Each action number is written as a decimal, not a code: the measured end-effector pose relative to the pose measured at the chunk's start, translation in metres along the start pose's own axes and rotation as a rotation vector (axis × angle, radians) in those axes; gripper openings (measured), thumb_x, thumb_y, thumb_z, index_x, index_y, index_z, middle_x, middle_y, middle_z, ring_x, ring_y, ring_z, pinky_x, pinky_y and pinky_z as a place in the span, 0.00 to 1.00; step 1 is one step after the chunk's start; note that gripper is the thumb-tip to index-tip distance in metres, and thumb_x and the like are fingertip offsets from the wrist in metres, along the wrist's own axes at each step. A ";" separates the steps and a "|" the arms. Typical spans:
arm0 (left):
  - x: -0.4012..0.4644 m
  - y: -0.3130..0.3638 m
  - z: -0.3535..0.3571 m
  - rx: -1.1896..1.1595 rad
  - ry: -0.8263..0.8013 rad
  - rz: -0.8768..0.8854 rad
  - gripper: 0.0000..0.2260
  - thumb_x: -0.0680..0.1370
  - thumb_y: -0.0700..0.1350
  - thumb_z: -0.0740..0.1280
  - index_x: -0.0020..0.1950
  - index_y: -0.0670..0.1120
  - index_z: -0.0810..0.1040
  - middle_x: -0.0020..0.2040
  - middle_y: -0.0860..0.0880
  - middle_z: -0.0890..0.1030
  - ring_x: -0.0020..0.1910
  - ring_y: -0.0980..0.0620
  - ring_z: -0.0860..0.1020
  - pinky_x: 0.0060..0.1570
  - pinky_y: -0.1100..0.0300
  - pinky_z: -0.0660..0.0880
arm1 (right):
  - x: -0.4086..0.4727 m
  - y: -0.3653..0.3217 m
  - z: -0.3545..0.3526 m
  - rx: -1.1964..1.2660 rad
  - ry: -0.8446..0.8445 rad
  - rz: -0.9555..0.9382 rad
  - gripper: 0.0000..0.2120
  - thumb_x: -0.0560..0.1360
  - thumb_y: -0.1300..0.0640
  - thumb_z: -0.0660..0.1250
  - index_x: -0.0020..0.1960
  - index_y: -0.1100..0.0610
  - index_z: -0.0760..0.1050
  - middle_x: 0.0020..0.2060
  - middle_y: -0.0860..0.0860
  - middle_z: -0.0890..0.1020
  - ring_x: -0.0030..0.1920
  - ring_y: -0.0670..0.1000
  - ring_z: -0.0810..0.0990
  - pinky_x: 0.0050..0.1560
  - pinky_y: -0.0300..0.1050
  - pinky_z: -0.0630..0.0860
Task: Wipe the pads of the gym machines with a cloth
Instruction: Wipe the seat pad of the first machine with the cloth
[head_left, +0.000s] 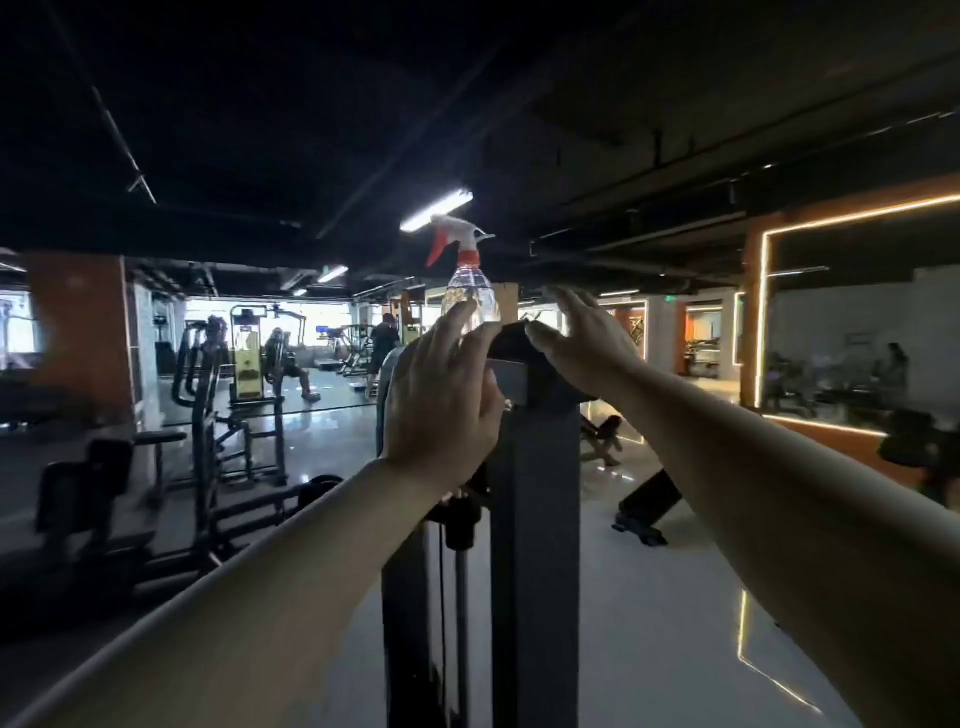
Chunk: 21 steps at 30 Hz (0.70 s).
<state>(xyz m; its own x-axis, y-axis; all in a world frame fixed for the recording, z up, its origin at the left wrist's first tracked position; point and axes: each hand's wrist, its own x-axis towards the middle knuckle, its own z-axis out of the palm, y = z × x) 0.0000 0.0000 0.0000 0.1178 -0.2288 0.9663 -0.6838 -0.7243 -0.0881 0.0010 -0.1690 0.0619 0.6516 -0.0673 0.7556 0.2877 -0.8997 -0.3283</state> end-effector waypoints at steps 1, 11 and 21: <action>0.000 -0.009 -0.002 0.011 -0.007 -0.020 0.18 0.74 0.41 0.61 0.64 0.43 0.72 0.69 0.42 0.70 0.63 0.43 0.73 0.60 0.48 0.69 | 0.007 -0.003 0.008 -0.002 -0.053 0.030 0.30 0.78 0.43 0.61 0.76 0.51 0.57 0.75 0.49 0.60 0.72 0.55 0.64 0.64 0.50 0.66; -0.002 -0.063 0.004 0.099 -0.008 -0.070 0.17 0.73 0.37 0.67 0.62 0.42 0.74 0.66 0.41 0.73 0.60 0.43 0.74 0.59 0.52 0.66 | 0.054 -0.028 0.027 -0.256 -0.453 0.294 0.42 0.71 0.34 0.66 0.76 0.55 0.59 0.74 0.55 0.62 0.72 0.58 0.64 0.65 0.47 0.65; -0.026 -0.063 -0.009 0.157 -0.097 -0.160 0.19 0.73 0.36 0.66 0.63 0.42 0.73 0.67 0.40 0.72 0.64 0.41 0.72 0.62 0.46 0.67 | 0.018 -0.049 0.044 -0.602 -0.135 -0.065 0.13 0.74 0.52 0.68 0.56 0.56 0.74 0.50 0.53 0.78 0.52 0.56 0.77 0.46 0.47 0.66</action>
<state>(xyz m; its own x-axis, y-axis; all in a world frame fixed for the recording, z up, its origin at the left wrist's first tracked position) 0.0336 0.0580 -0.0172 0.2895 -0.1592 0.9439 -0.5316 -0.8467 0.0203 0.0292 -0.1070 0.0669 0.7406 0.0156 0.6718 -0.0910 -0.9882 0.1233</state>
